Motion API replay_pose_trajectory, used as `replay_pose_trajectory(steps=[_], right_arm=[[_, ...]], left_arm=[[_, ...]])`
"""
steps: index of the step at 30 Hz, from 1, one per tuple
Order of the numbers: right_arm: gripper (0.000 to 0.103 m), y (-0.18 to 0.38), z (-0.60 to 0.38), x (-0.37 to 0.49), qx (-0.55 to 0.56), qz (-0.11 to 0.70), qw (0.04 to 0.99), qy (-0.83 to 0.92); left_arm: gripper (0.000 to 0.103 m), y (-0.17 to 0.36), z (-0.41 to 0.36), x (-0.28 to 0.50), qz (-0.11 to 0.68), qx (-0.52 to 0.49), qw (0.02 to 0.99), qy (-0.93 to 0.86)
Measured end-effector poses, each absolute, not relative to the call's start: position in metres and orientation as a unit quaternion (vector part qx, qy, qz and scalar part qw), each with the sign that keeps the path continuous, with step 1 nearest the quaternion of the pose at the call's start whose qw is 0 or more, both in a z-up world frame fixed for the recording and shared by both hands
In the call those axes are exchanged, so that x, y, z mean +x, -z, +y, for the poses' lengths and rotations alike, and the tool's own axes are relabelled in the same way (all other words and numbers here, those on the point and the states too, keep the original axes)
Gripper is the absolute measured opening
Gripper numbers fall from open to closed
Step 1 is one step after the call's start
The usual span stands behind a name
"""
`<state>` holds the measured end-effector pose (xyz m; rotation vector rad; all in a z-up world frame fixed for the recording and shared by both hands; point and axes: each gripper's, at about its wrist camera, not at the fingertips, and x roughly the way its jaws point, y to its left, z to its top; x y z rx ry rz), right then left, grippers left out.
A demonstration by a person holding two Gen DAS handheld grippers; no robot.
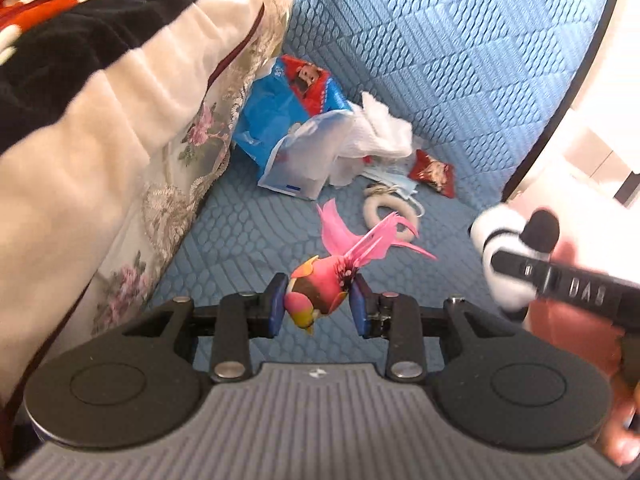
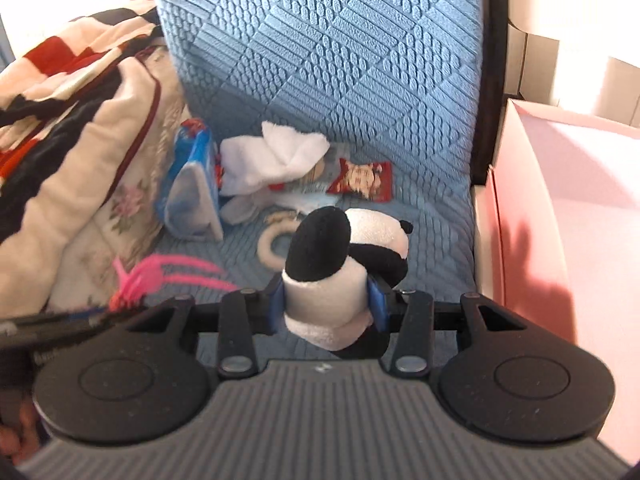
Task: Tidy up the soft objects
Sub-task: 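Carry the panda plush with the right tool while the left tool carries the pink toy to the box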
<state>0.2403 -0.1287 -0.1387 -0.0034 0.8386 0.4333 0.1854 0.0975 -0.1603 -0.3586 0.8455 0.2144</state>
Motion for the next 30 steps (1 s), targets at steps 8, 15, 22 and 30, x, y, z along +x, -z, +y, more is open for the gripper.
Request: replay_pose_trajectory(steps=[8,15,22,30], right_arm=[[0.045,0.117,-0.151,0.181,-0.018,0.394,0.891,-0.225],[0.045,0.101,-0.167,0.135,-0.012,0.38,0.894,-0.236],[0.045,0.082,-0.178,0.109,-0.006,0.363,0.901,-0.237],[0.045,0.055,-0.196,0.104,-0.007,0.336,0.913,-0.23]], left_arm=[[0.039,0.135,0.07,0.143,0.392,-0.181,0.898,-0.089],[0.039,0.118,0.048,0.101,0.377,-0.183,0.904,-0.086],[0.039,0.1,0.028,0.078,0.364,-0.183,0.91,-0.071],[0.039,0.075,0.009,0.082,0.343,-0.183,0.92,-0.053]])
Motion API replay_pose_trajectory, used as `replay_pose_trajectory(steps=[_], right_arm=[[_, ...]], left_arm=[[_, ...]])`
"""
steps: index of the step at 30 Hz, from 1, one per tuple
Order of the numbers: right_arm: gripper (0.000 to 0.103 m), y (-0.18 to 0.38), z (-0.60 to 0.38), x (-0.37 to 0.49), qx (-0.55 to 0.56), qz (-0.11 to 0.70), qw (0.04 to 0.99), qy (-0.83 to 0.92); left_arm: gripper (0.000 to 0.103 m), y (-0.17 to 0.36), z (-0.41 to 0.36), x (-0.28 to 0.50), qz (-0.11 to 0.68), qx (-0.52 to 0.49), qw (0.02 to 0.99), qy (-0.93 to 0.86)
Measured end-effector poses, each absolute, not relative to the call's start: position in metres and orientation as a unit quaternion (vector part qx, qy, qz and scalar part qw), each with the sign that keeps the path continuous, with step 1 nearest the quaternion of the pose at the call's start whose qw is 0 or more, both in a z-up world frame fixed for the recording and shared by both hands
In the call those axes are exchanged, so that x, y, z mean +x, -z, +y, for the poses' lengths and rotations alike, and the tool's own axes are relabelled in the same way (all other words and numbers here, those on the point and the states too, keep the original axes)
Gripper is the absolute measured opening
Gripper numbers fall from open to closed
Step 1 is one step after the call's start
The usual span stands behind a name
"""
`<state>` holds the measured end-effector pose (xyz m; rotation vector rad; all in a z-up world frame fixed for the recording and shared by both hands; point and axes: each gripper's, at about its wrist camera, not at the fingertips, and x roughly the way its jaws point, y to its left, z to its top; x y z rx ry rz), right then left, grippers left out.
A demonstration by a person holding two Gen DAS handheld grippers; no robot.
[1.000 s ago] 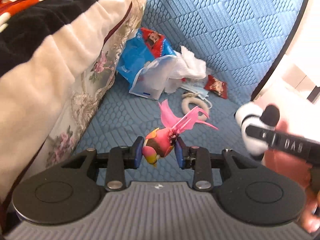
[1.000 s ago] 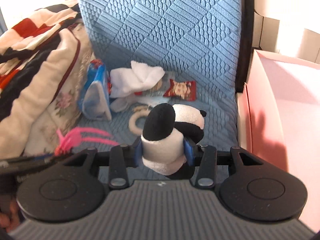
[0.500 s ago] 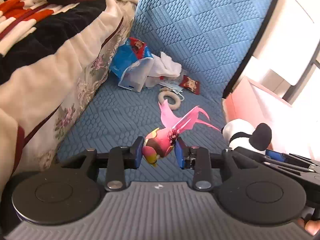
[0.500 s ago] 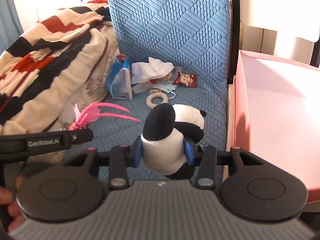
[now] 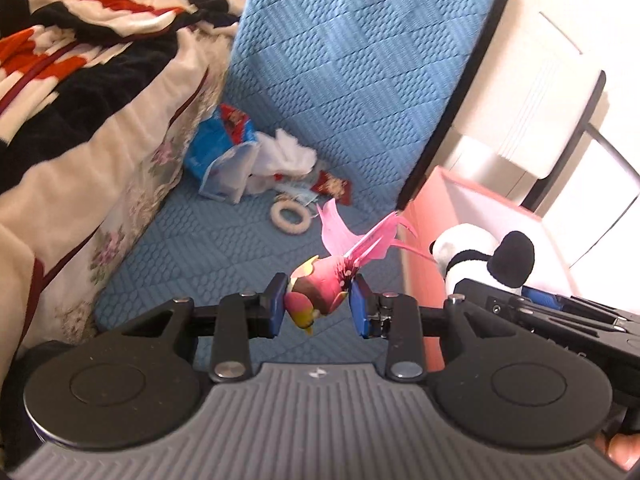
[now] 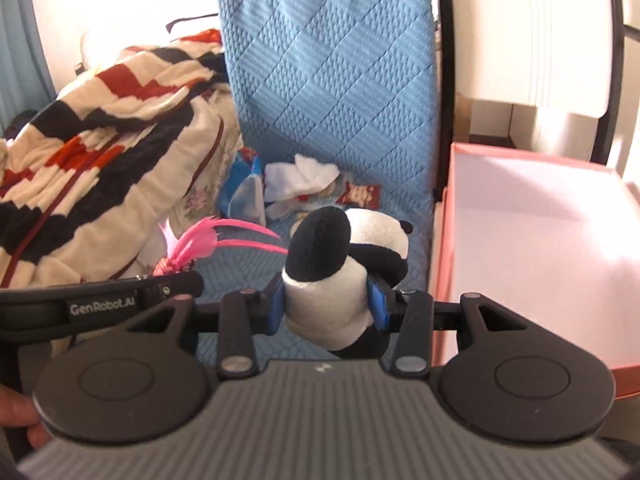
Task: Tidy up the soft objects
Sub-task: 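Carry the panda plush with the right tool while the left tool carries the pink toy to the box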
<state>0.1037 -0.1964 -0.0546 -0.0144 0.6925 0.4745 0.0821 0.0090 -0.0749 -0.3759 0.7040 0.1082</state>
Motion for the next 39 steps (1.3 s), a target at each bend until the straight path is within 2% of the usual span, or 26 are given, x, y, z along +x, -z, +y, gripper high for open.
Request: replay_pose_trajectory(steps=[25,39], right_arm=[[0.046,-0.02,-0.283,0.137,0.006,0.261,0.945,-0.196],[0.046,-0.011,-0.366,0.173,0.032,0.274,0.949,-0.151]], left_arm=[[0.039,-0.001,-0.085,0.158,0.292,-0.189,0.937,0.024],[0.039,0.004,-0.163,0.221,0.328,-0.175,0.925,0.073]])
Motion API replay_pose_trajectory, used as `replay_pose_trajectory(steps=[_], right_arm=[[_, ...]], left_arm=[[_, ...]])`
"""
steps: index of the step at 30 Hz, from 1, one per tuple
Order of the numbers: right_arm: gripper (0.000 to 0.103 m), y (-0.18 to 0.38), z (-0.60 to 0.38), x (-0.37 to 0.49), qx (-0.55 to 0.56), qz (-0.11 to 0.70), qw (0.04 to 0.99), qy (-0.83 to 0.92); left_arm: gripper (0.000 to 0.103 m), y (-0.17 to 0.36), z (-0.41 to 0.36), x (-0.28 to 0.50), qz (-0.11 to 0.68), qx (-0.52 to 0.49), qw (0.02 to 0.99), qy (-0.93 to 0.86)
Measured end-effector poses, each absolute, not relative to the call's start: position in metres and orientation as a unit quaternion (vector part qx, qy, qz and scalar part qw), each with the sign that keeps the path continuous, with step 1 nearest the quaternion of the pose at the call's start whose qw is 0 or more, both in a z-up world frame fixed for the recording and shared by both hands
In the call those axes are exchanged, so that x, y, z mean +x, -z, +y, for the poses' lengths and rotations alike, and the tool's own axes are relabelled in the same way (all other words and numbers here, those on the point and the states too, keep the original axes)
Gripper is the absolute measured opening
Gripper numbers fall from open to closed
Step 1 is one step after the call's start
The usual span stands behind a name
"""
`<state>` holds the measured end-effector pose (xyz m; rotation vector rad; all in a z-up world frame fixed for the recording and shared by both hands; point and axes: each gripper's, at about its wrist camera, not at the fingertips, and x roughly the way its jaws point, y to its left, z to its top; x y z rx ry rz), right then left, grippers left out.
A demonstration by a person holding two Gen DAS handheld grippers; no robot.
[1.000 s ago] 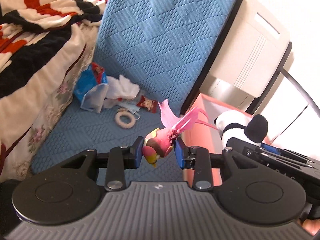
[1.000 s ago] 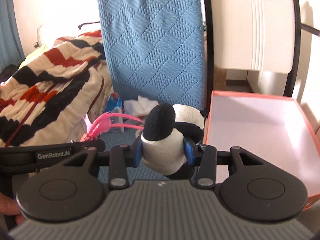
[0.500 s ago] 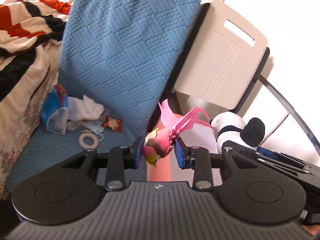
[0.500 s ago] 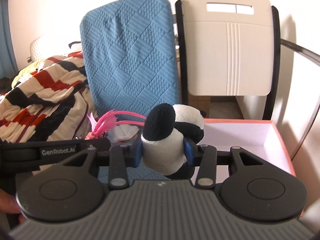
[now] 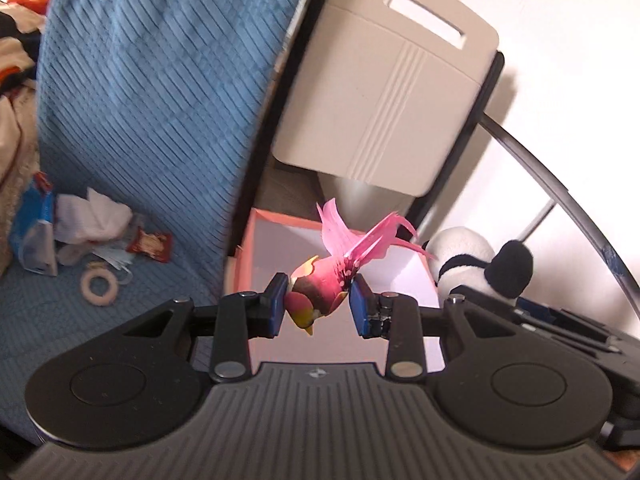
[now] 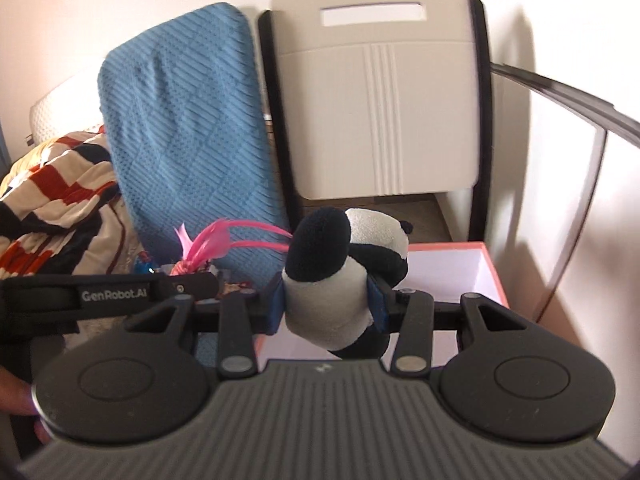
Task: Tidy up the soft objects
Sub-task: 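Carry the panda plush with the right tool while the left tool carries the pink toy to the box, then open both tools to drop the panda plush and pink toy into the box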
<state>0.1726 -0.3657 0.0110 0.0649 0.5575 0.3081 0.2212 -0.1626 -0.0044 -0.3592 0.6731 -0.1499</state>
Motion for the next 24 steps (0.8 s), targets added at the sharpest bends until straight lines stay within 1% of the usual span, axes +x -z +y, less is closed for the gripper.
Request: replay_pose_trajectory(steps=[2,5,12,17,24], right_arm=[[0.046,-0.001,-0.378,0.176,0.038,0.283,0.948,-0.143],[0.046,0.018,-0.394,0.188,0.048,0.307,0.942,-0.13],[0.046,0.067,-0.412,0.201,0.056,0.357,0.925,-0.116],[0.046,0.096,-0.414,0.203,0.064,0.382,0.916,-0.104],[0.048,0.116,-0.418,0.205,0.075,0.405,0.906,-0.099]], left_arm=[[0.039,0.012,-0.17,0.229,0.337,-0.186,0.919,0.081],[0.039,0.026,-0.18,0.241,0.357,-0.172,0.915,0.08],[0.039,0.067,-0.187,0.259,0.398,-0.175,0.897,0.078],[0.039,0.092,-0.204,0.273,0.427,-0.135,0.89,0.084],[0.039,0.108,-0.22,0.276,0.442,-0.13,0.882,0.094]])
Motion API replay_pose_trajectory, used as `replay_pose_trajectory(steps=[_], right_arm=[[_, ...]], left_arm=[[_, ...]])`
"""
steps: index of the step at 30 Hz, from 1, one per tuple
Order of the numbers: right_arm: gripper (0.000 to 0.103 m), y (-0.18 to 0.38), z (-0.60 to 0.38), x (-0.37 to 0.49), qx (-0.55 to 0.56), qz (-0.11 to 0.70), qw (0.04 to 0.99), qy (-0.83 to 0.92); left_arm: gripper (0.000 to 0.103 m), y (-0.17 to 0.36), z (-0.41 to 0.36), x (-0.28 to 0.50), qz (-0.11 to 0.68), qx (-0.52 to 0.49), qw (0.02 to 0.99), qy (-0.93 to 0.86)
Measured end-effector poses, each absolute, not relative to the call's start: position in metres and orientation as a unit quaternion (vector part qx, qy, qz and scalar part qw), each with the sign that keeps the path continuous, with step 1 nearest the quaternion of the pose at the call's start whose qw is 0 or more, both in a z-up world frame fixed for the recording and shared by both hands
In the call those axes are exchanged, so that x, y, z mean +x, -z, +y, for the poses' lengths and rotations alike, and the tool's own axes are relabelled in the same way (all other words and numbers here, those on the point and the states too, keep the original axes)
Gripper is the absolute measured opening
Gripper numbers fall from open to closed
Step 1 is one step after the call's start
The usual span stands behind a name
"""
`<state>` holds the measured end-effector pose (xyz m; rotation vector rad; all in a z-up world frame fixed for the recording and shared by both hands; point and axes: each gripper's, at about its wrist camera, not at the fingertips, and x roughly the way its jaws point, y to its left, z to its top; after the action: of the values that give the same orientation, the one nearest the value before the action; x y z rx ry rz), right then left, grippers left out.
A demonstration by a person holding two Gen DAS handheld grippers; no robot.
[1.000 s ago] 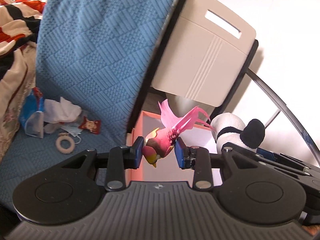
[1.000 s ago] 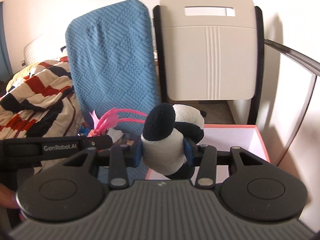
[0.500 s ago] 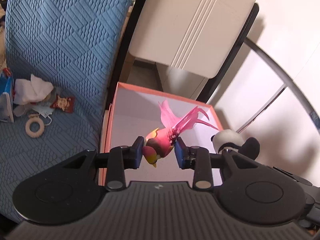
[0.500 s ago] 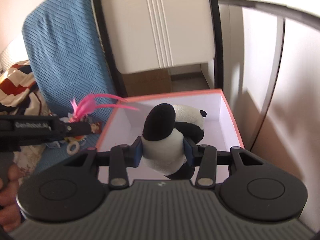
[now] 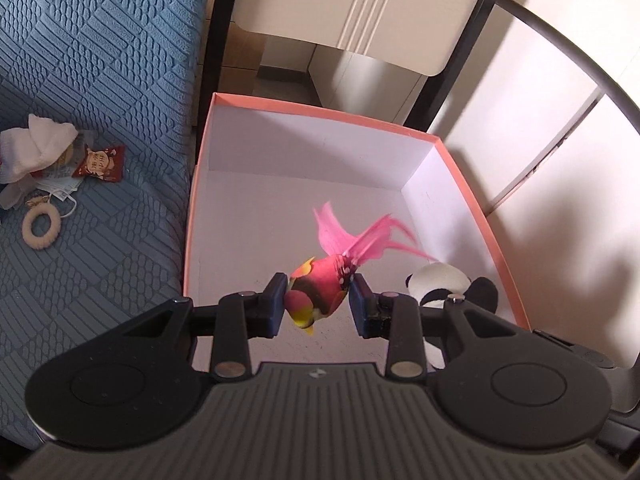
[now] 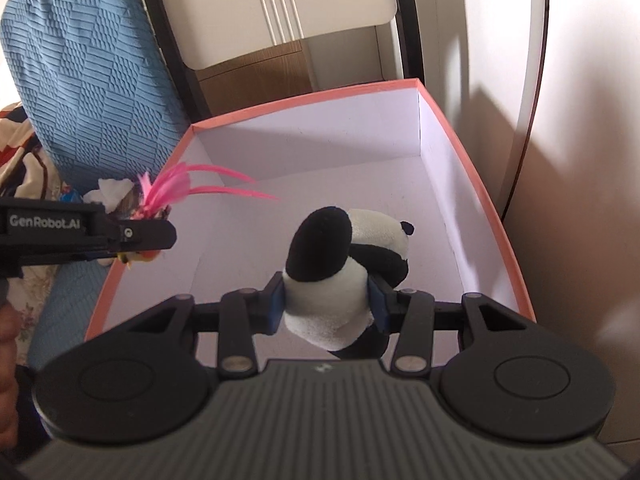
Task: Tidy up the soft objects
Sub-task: 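Open both tools to drop the panda plush and pink toy into the box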
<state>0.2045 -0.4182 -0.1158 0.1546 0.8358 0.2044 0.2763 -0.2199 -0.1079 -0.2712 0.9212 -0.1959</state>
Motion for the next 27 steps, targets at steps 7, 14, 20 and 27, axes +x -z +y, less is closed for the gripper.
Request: replay_pose_trajectory(steps=[7,14,20,27], right_arm=[[0.055,0.11,-0.425,0.203,0.086,0.409,0.904,-0.087],[0.055,0.084,-0.422,0.187,0.082,0.386,0.914,-0.094],[0.055,0.056,-0.407,0.168,0.074,0.353,0.924,-0.125],[0.056,0.025,-0.388,0.144,0.065,0.308,0.937,-0.152]], left_arm=[[0.063,0.098,-0.231,0.272,0.435,-0.119,0.887,0.102],[0.063,0.07,-0.231,0.248,0.41,-0.125,0.896,0.115],[0.063,0.035,-0.22,0.217,0.368,-0.119,0.915,0.116],[0.063,-0.004,-0.205,0.174,0.303,-0.081,0.946,0.085]])
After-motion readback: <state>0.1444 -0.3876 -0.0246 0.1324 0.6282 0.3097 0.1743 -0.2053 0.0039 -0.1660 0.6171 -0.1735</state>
